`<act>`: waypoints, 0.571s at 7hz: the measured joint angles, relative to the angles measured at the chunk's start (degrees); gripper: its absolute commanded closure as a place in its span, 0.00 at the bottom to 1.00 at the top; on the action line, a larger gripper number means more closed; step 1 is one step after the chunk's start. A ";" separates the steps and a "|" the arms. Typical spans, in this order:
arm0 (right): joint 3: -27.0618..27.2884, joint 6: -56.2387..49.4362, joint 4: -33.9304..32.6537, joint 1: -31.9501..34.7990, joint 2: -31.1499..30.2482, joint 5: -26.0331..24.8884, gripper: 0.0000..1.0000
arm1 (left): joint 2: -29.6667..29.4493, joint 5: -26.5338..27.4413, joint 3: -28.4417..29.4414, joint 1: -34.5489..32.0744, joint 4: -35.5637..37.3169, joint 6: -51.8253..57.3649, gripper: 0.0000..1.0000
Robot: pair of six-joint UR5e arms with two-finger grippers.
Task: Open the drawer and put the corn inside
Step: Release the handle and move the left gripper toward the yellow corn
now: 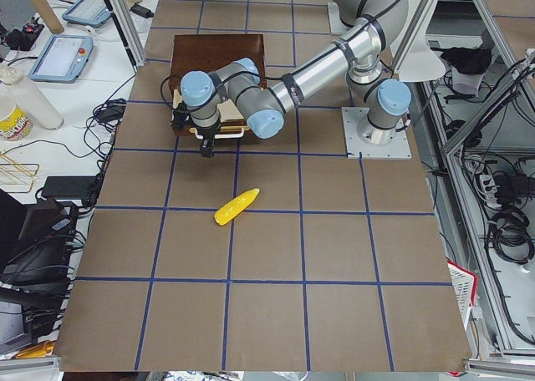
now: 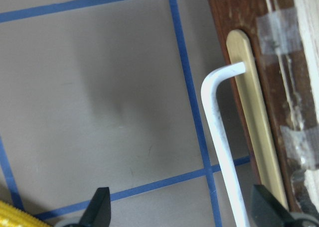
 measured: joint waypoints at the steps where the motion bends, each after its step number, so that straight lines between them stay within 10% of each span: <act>1: 0.00 0.00 0.01 0.00 0.00 -0.01 0.00 | 0.34 0.40 0.05 1.45 0.17 -1.65 0.00; 4: 0.00 0.00 0.07 0.00 0.03 -0.02 0.00 | 0.41 0.59 -0.07 7.24 0.64 -7.52 0.00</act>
